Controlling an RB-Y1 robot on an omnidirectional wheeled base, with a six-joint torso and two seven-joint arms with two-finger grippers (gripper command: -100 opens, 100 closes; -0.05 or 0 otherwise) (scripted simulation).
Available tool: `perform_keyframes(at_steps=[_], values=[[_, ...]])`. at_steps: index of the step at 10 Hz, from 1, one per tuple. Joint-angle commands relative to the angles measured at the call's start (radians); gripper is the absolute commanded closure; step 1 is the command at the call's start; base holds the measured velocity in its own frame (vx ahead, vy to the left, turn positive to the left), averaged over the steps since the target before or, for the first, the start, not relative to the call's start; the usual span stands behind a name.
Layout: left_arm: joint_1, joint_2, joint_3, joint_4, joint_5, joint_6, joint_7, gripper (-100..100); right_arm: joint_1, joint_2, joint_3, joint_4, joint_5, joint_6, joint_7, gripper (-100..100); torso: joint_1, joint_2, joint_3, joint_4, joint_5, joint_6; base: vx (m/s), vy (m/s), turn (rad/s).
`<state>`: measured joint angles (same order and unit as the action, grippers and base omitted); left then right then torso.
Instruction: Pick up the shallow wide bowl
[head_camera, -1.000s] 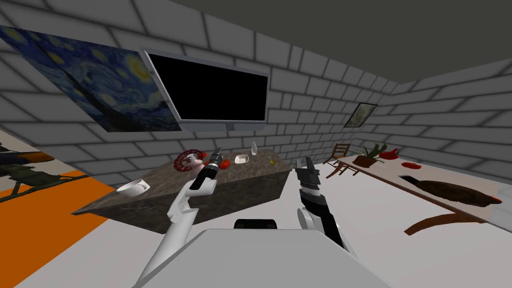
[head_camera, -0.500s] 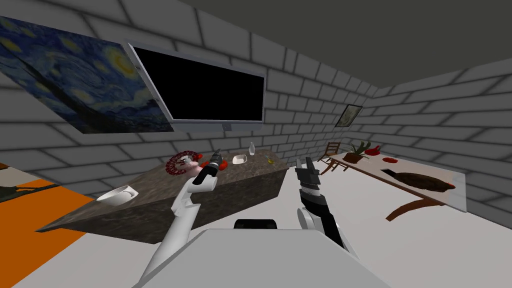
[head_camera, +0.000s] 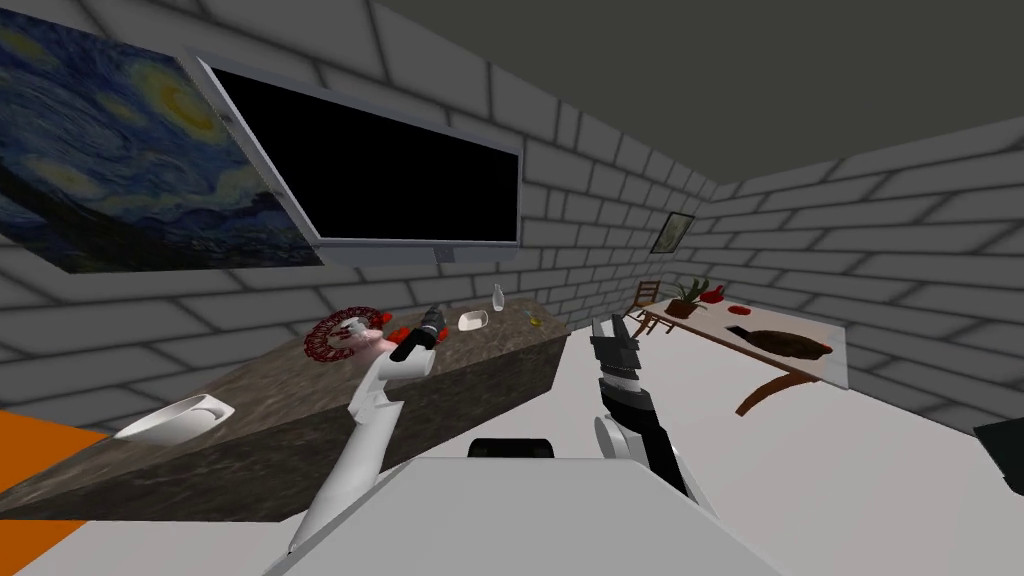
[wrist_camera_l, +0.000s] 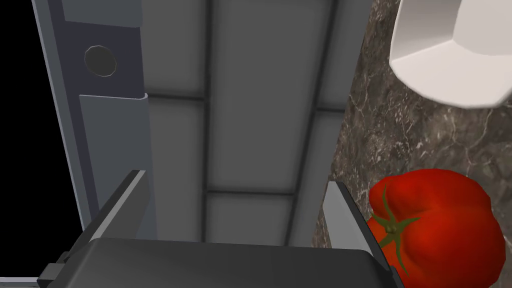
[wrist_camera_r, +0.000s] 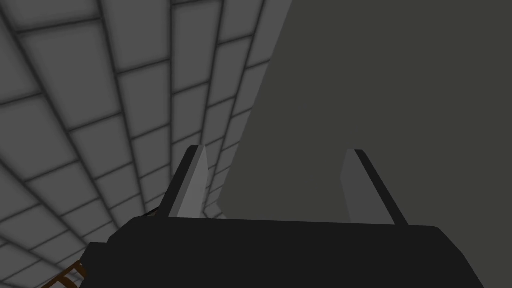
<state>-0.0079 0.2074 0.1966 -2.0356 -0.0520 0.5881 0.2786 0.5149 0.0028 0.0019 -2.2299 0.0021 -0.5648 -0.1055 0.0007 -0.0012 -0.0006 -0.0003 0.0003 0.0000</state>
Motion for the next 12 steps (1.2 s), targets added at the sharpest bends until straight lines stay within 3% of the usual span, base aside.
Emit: perform_keyframes(at_steps=[1, 12], values=[[-0.011, -0.002, 0.002, 0.012, 0.000, 0.033, 0.011, -100, 0.000, 0.000, 0.000, 0.000, 0.000, 0.000, 0.000, 0, 0.000, 0.000, 0.000, 0.000, 0.000, 0.000, 0.006, 0.009, -0.071], [-0.081, 0.027, 0.027, 0.149, 0.059, 0.315, 0.126, -100, 0.000, 0.000, 0.000, 0.000, 0.000, 0.000, 0.000, 0, 0.000, -0.001, -0.001, 0.000, 0.000, -0.001, 0.018, 0.005, -0.144]])
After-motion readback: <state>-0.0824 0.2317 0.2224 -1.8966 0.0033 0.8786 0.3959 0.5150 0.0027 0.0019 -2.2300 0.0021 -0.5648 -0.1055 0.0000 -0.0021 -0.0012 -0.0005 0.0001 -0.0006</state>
